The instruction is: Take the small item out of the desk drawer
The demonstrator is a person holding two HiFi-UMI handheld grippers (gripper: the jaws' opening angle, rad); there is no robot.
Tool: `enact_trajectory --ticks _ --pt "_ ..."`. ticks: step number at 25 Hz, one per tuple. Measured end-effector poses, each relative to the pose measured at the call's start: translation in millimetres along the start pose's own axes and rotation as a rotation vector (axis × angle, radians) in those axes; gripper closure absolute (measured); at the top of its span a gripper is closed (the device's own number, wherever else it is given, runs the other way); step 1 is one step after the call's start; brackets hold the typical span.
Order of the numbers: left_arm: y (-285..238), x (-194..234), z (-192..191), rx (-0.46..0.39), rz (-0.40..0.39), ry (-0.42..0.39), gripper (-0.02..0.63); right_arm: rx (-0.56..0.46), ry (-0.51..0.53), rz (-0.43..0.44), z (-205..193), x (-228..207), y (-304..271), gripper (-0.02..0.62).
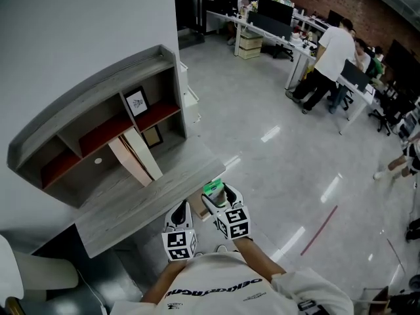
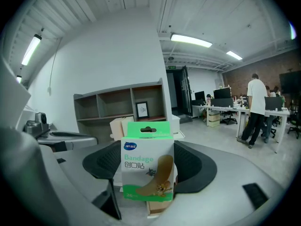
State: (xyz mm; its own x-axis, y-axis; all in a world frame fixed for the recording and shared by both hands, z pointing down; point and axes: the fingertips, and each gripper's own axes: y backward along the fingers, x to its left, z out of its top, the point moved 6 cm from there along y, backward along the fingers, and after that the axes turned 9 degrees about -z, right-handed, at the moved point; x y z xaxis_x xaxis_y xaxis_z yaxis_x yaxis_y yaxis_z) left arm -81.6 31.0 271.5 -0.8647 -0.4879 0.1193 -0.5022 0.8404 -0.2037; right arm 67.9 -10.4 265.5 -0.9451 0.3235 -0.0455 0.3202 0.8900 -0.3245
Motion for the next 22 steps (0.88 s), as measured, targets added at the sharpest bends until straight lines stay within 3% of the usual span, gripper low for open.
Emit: enact_trajectory --ticks 22 --pt "-14 8 5 -0.027 0.009 0.011 0.591 -0.042 -0.007 -0.005 9 -8 -7 0.230"
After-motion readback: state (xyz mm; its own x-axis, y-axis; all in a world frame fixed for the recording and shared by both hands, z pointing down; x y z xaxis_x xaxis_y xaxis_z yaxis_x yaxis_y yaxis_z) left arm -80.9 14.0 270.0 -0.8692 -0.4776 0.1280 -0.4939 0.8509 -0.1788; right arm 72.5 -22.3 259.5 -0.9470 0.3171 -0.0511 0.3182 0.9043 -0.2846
